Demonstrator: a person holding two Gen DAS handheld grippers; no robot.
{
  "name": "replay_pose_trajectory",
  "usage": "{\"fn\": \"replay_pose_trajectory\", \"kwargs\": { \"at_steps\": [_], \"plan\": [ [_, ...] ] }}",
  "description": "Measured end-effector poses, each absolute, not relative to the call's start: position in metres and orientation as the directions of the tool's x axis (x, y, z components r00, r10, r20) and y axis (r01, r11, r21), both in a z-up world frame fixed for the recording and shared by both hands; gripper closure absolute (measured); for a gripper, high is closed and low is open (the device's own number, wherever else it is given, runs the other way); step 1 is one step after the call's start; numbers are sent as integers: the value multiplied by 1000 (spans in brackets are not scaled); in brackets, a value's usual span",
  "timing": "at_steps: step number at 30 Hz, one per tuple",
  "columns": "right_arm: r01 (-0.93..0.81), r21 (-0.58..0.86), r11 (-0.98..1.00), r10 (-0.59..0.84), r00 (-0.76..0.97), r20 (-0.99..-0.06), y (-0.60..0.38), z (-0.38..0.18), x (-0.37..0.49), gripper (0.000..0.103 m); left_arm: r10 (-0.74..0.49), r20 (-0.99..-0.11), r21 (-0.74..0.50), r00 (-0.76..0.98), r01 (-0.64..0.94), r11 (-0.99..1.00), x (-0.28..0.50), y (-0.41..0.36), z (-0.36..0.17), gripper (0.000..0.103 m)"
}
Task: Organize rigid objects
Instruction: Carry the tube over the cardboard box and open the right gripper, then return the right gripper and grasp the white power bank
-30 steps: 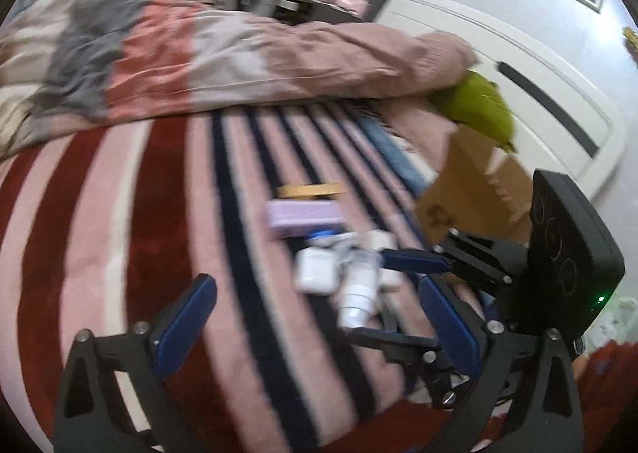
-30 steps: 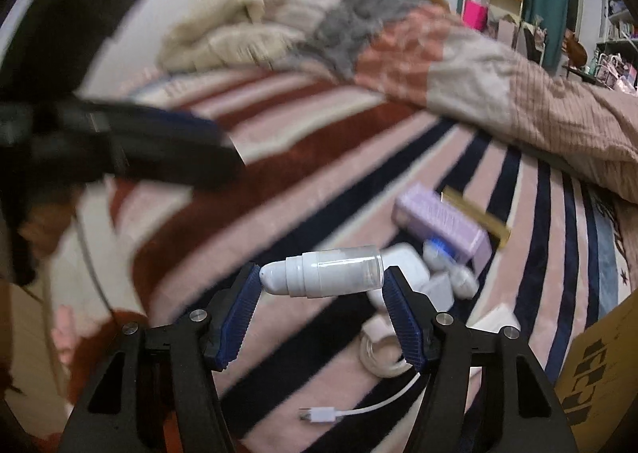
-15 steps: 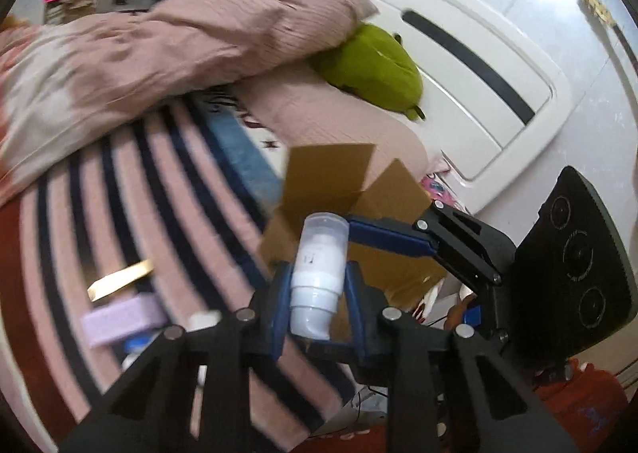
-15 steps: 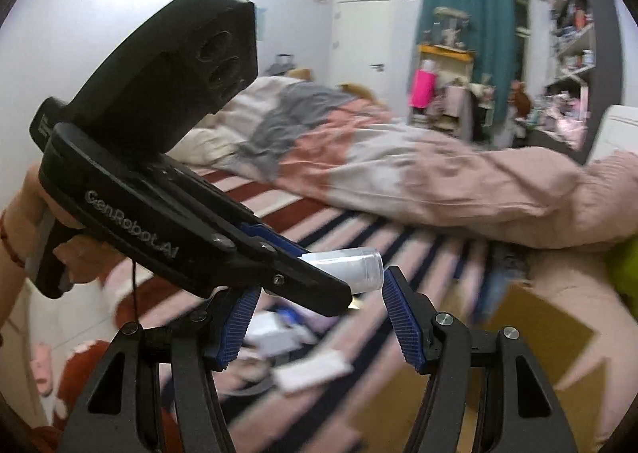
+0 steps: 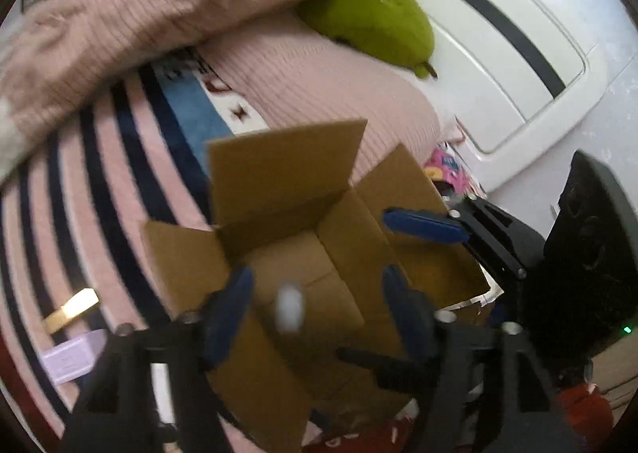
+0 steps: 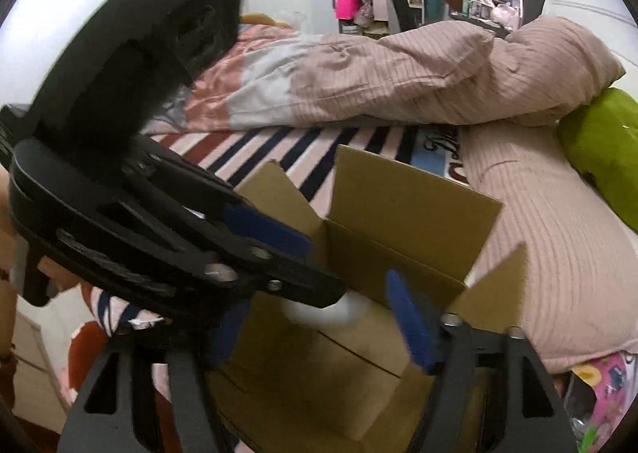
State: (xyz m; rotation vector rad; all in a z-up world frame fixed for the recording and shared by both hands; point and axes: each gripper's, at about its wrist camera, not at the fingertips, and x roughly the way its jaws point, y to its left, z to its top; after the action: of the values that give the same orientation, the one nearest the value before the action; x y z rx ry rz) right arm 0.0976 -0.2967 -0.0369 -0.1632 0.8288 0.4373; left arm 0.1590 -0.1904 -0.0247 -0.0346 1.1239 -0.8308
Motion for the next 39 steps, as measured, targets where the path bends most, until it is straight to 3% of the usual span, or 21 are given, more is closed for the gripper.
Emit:
{"fn": "replay_pose_trajectory", "kwargs": {
  "at_steps": [3, 5, 10, 18, 27, 36, 39],
  "plan": [
    [-439, 11, 898, 318, 633, -706, -288, -28, 86, 17, -584, -764, -383, 275, 534, 753, 145, -153, -3, 34],
    [-477, 19, 879, 367, 648, -667, -280, -20, 71, 17, -554, -752, -342, 358, 506, 792, 132, -124, 8, 24],
    [-634, 47, 772, 532, 604, -593, -219, -5, 49, 17, -384, -743, -200, 549, 365, 909, 97, -47, 14, 21],
    [-766, 101, 635, 619, 426, -660, -121, -60, 42, 17, -238, -716, -191, 656, 143, 971, 49, 61, -44, 21],
    [-531, 170, 830, 458, 475, -751, -137, -160, 81, 18, -262, -718, -264, 644, 96, 960, 21, 82, -105, 21],
    [-409, 132, 903, 345, 504, -792, -171, -177, 79, 25, -267, -727, -275, 632, 89, 957, 17, 79, -115, 21],
    [-406, 185, 895, 380, 478, -792, -167, -181, 80, 25, -265, -727, -274, 633, 87, 958, 16, 79, -116, 21]
  ]
}}
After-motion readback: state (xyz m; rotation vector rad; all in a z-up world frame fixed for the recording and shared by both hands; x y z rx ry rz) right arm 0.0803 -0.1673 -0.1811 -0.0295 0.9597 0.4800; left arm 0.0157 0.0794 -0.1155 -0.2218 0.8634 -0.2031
